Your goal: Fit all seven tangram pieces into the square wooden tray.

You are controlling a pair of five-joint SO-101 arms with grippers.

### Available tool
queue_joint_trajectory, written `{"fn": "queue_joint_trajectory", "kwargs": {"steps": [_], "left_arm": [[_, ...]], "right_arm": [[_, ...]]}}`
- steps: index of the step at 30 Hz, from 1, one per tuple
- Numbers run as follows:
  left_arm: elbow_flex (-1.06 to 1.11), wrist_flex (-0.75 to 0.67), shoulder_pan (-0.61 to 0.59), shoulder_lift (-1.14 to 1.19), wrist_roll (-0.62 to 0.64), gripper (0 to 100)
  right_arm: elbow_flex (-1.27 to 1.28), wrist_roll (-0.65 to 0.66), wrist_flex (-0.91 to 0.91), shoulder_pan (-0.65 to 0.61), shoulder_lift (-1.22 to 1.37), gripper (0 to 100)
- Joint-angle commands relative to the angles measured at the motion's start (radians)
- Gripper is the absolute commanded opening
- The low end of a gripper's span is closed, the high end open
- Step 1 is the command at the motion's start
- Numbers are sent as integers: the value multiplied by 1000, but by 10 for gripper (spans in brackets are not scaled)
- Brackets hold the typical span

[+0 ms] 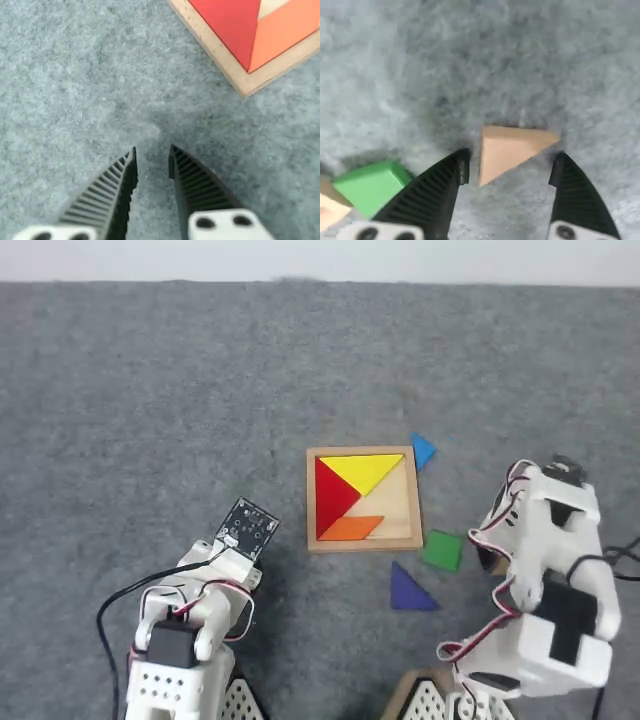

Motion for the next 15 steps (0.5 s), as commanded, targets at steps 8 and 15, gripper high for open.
{"fn": "queue_joint_trajectory", "kwargs": {"steps": [8,15], "left_arm": [[-12,-2,-6,-11,-9,98],[-12,-2,-6,-11,-9,98]], "right_arm": [[-112,-230,-59,21,30,270],[-117,-249,-102,105,25,270]]}}
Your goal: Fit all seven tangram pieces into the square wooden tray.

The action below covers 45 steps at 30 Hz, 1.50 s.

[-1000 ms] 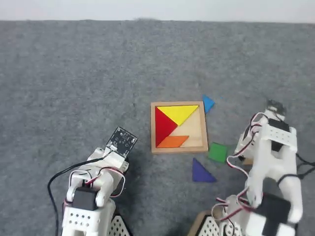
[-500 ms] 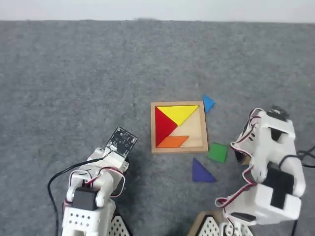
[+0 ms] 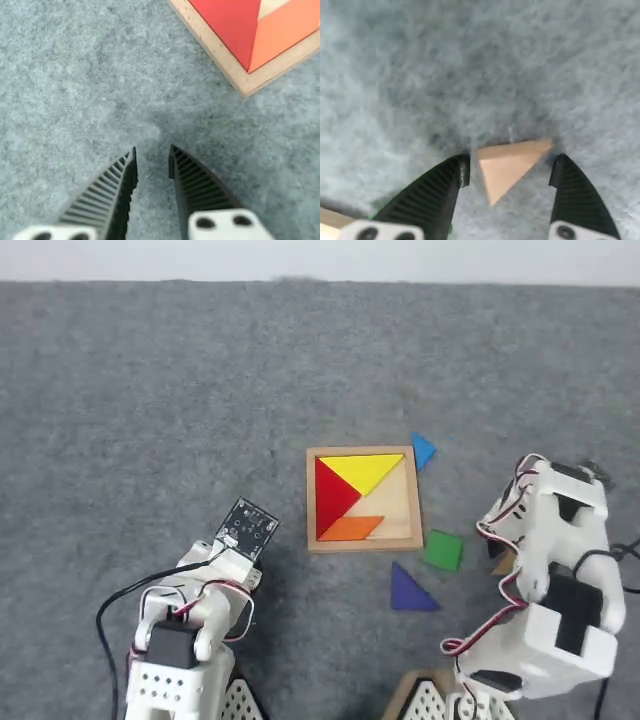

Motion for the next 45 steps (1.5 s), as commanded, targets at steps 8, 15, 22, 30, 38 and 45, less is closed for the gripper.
{"fn": "queue_joint_trajectory", "kwargs": {"steps": [8,15,22,30,38,45], "left_arm": [[-12,-2,-6,-11,-9,98],[-12,-2,-6,-11,-9,98],[-12,-2,-6,-11,-9,98],[-12,-2,-6,-11,-9,98],[-12,-2,-6,-11,-9,98],[-12,-2,-6,-11,-9,98]], "right_arm": [[-57,-44,-94,79,-5,190],[-29,-43,-68,19,-15,191],[-49,84,-76,-13,-15,128],[-175,338,-42,-119,-5,83],[-265,422,134,-183,-18,82],[-341,760,214,-323,-18,6]]}}
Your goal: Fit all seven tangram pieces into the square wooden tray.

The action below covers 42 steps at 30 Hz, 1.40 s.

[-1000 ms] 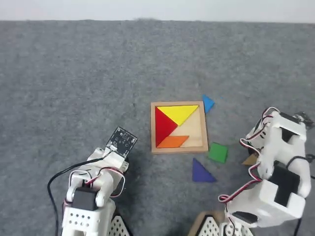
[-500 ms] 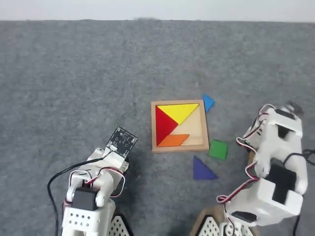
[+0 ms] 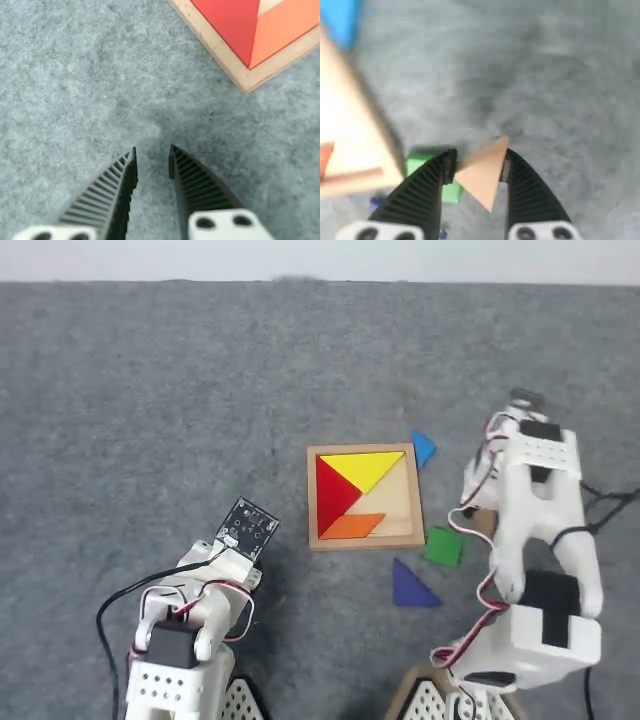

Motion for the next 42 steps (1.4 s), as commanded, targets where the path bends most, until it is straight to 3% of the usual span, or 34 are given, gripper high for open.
{"fn": "queue_joint_trajectory", "kwargs": {"steps": [1,13,17,20,26,34,40,42], "left_arm": [[-12,-2,-6,-11,-9,98],[-12,-2,-6,-11,-9,98],[-12,-2,-6,-11,-9,98],[-12,-2,-6,-11,-9,98],[-12,-2,-6,-11,-9,98],[-12,-2,-6,-11,-9,98],[-12,-2,-6,-11,-9,98],[-12,-2,-6,-11,-9,98]], "right_arm": [[-77,143,39,-96,-19,9],[-176,86,41,-444,-7,10],[-258,-112,39,-486,25,12],[-307,-157,31,-522,99,9],[-505,-400,42,-582,326,14],[-767,-784,133,-576,486,169],[-830,-787,127,-581,499,173],[-832,-723,133,-576,495,173]]}}
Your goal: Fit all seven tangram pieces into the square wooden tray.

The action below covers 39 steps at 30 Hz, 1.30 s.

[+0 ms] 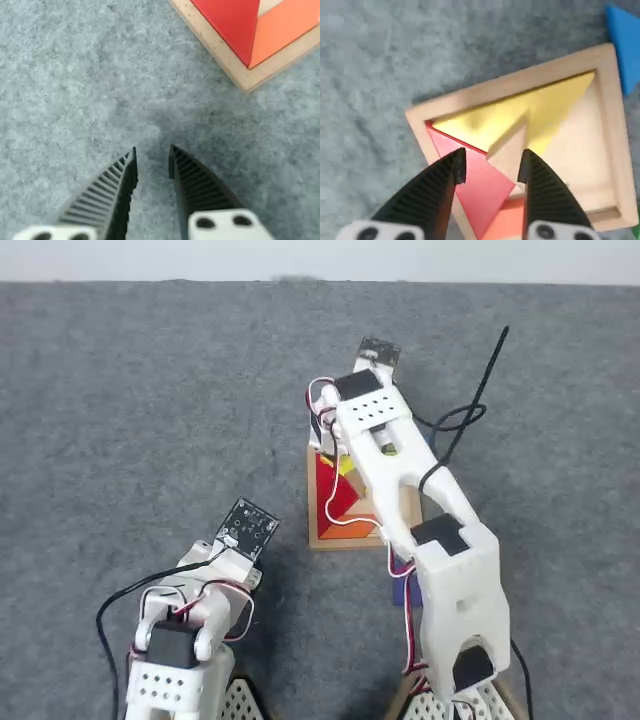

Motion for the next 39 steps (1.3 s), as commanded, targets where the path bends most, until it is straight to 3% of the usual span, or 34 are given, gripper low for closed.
{"fn": "queue_joint_trajectory", "kwargs": {"steps": [1,9,13,18,25,39], "left_arm": [[-12,-2,-6,-11,-9,98],[-12,-2,-6,-11,-9,98],[-12,-2,-6,-11,-9,98],[-12,-2,-6,-11,-9,98],[-12,-2,-6,-11,-9,98],[-12,-2,-6,-11,-9,98]], "right_arm": [[-60,87,16,-2,-21,173],[-64,187,84,59,-25,146],[-61,382,10,94,-90,0],[-48,585,-71,87,-174,8],[115,816,-320,51,-124,6],[187,861,-298,143,-24,6]]}}
